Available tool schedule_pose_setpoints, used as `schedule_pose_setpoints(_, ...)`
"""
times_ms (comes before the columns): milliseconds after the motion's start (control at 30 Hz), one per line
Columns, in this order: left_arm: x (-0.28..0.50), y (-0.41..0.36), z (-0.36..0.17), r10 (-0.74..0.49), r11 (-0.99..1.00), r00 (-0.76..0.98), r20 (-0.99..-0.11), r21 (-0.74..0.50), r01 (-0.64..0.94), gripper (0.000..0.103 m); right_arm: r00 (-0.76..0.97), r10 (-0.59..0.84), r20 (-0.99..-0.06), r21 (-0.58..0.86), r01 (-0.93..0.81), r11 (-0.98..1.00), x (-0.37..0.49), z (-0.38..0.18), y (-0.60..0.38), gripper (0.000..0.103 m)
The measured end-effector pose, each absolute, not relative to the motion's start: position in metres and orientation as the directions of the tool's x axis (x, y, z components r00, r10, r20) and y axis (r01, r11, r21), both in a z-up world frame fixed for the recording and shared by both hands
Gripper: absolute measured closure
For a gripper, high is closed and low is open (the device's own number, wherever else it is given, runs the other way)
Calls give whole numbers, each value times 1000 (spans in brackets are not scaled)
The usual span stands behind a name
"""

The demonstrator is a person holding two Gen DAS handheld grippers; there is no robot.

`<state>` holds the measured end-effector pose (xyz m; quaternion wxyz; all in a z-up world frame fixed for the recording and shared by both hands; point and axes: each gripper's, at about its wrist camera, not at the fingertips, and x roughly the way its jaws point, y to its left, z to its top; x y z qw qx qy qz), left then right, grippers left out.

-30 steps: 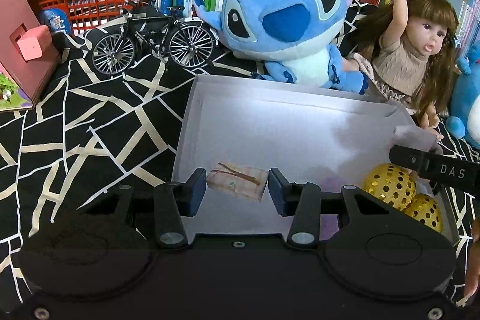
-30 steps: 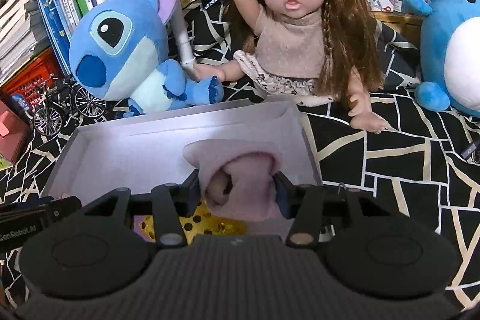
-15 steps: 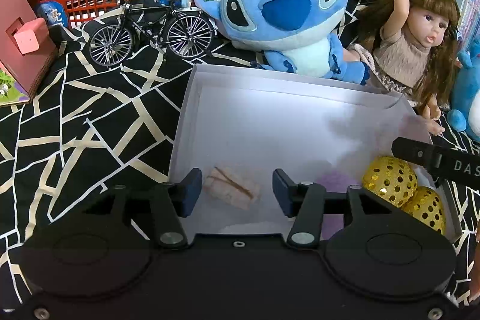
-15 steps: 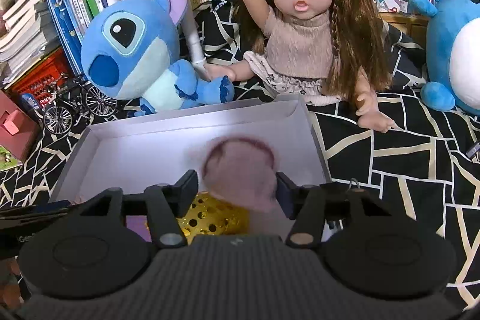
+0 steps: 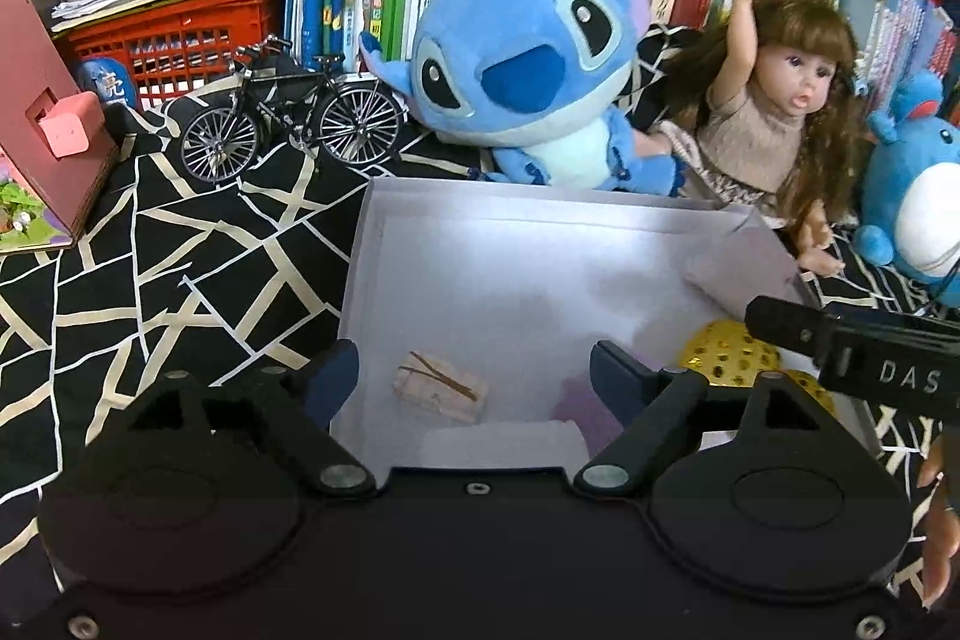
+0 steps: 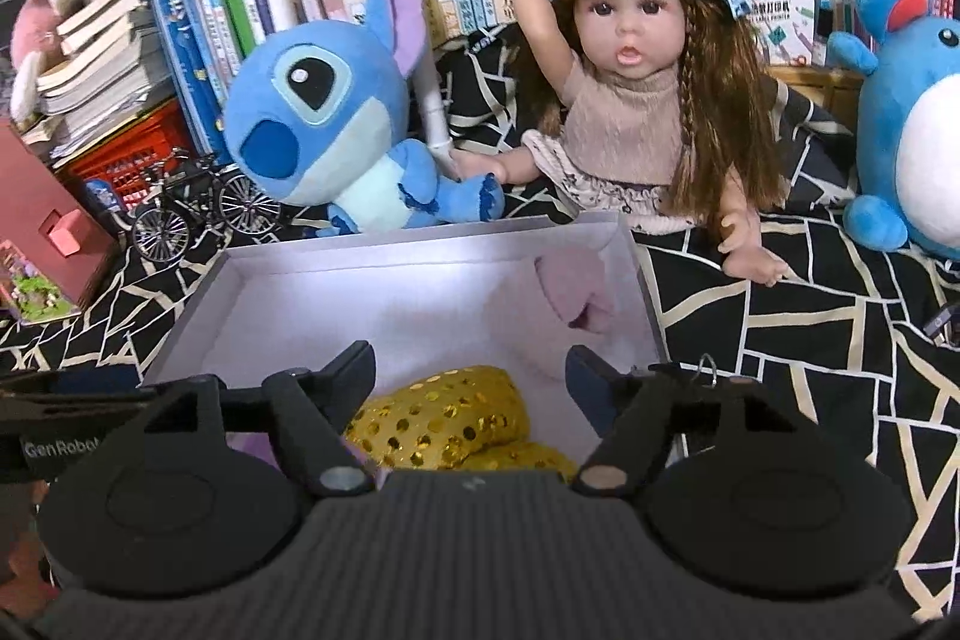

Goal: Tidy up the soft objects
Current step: 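Open both grippers to release the pouch and plush in the box, then grasp the white fluffy pom with the right gripper while the left tool returns to the pile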

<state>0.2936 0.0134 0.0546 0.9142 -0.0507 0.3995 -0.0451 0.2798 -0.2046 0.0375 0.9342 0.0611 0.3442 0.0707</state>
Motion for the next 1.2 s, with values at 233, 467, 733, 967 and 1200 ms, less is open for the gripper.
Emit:
schedule_pose_setpoints(233, 269, 17, 65, -154, 987, 695, -703, -148, 69, 18, 774, 202, -600, 161, -130, 978, 257, 44, -205, 17)
schedule_pose_setpoints(467, 242, 18, 76, -177, 983, 723, -667, -160, 92, 16, 790, 238, -565, 192, -155, 969, 232, 48, -210, 15)
schedule_pose_setpoints(733, 210, 17, 81, -201, 978, 741, -641, -171, 117, 16, 814, 252, -524, 181, -182, 966, 202, 52, -213, 11)
schedule_pose_setpoints(967, 179, 18, 84, -226, 973, 754, -617, -180, 144, 15, 834, 264, -485, 157, -213, 964, 175, 53, -214, 7)
schedule_pose_setpoints(1200, 151, 20, 83, -215, 976, 772, -598, -149, 156, 14, 851, 258, -458, 103, -238, 966, 149, 48, -213, 4)
